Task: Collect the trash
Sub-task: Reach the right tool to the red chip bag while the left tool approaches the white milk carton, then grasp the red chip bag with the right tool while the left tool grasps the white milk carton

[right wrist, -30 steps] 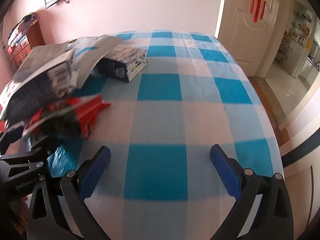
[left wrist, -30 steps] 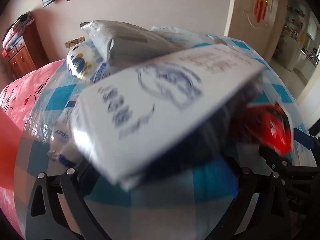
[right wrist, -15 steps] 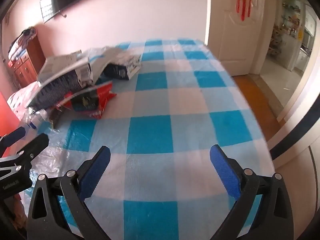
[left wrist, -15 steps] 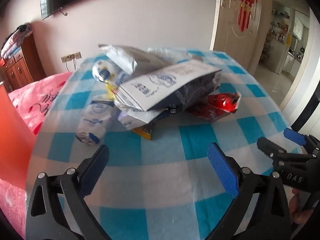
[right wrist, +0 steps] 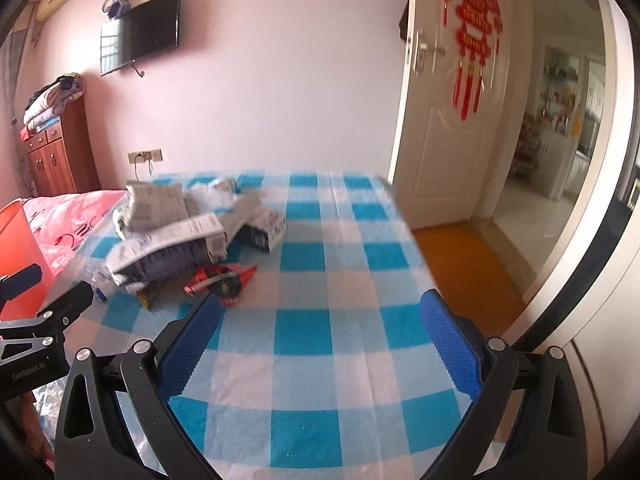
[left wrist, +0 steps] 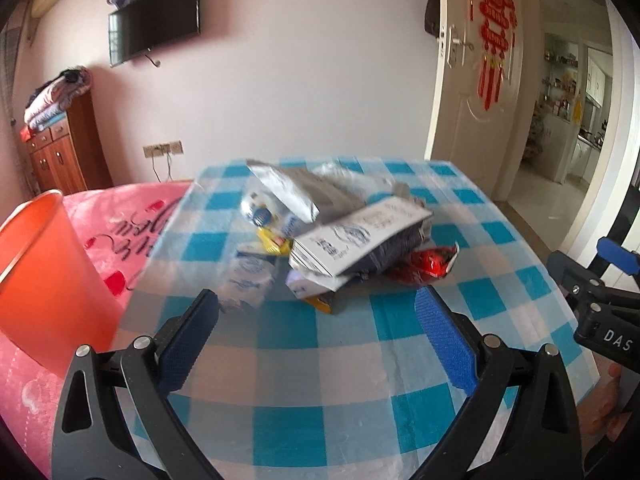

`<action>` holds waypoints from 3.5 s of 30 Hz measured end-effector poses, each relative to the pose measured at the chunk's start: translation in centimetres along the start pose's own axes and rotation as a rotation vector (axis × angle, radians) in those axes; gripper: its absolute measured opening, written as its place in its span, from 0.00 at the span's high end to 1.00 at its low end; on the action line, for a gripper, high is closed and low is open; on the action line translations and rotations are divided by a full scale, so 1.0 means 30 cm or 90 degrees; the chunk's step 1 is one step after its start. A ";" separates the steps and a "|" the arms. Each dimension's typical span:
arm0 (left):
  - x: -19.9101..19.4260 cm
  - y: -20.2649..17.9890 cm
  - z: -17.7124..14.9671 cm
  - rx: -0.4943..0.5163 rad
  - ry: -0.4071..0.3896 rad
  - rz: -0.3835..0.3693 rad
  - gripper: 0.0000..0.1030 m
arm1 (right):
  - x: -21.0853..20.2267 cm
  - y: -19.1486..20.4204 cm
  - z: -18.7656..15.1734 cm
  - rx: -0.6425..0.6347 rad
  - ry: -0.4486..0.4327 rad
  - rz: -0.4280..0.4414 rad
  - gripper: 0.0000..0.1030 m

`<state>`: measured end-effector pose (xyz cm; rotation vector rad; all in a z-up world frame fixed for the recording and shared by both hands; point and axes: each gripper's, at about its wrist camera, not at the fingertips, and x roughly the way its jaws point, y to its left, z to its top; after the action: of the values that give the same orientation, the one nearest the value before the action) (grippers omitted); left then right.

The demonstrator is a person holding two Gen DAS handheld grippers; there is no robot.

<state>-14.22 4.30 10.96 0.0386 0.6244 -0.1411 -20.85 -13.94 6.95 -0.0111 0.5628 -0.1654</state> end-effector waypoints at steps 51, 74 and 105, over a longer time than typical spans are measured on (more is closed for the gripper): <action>0.011 0.117 -0.045 0.002 -0.002 0.075 0.04 | -0.055 0.028 0.001 0.022 -0.020 0.103 0.04; 0.155 0.315 -0.132 -0.056 0.078 0.024 0.04 | 0.178 0.078 -0.005 0.106 0.118 0.300 0.25; 0.225 0.128 0.060 0.109 0.042 -0.203 0.04 | 0.479 -0.057 -0.054 0.394 0.286 0.504 0.46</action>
<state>-7.23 7.14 8.45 0.1089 0.6806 -0.5032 -10.00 -17.86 -1.95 0.8581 0.9026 0.4476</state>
